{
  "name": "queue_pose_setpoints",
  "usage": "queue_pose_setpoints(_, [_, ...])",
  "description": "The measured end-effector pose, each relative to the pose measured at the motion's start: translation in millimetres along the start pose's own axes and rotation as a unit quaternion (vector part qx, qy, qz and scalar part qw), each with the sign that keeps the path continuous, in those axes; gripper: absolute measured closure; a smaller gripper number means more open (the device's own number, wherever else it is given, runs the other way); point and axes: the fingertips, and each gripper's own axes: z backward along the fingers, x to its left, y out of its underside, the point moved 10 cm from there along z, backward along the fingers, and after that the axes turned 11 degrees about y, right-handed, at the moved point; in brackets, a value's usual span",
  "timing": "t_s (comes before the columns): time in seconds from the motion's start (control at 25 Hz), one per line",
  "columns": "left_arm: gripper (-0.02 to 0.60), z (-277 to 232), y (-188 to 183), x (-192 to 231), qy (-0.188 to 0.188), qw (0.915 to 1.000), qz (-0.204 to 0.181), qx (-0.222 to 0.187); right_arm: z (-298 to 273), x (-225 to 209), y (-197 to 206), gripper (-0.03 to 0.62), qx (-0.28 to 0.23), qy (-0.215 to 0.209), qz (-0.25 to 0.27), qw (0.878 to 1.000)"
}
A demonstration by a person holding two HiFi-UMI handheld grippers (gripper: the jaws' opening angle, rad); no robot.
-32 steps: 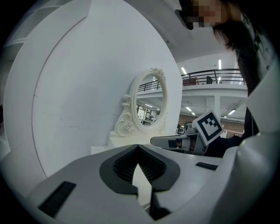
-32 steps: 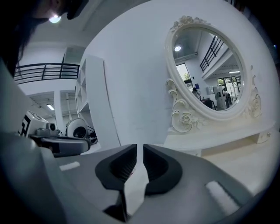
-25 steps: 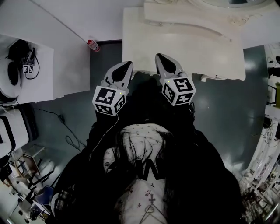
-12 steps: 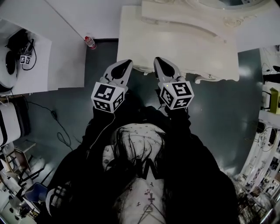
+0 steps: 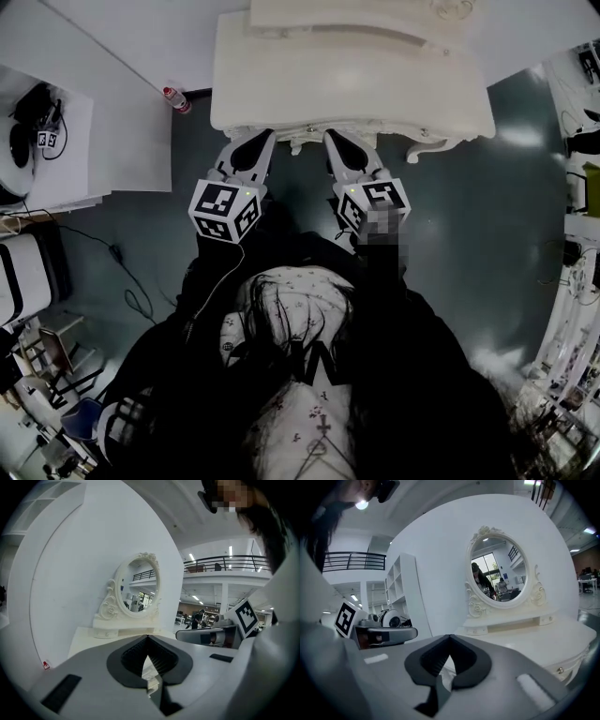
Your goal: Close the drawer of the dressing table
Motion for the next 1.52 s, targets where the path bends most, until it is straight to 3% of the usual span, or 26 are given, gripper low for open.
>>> queue_pose_setpoints(0.28, [0.581,2,33,-83,-0.006,0.9999,-0.005,0.014,63,-23,21,0.585,0.007,-0.028,0.001,1.000])
queue_pose_setpoints(0.64, [0.581,24,51,-137,-0.019,0.9993,-0.012,0.030,111,-17,45,0.585,0.015,-0.051,-0.006,0.999])
queue_pose_setpoints(1.08, [0.581,59,55,-146,-0.018,0.9993,-0.016,0.028,122,18,54,0.585,0.018,-0.060,-0.005,0.998])
queue_pose_setpoints(1.52, [0.581,134,73,-137,-0.016,0.9997,-0.004,0.021,135,95,79,0.586,0.042,-0.061,0.021,0.997])
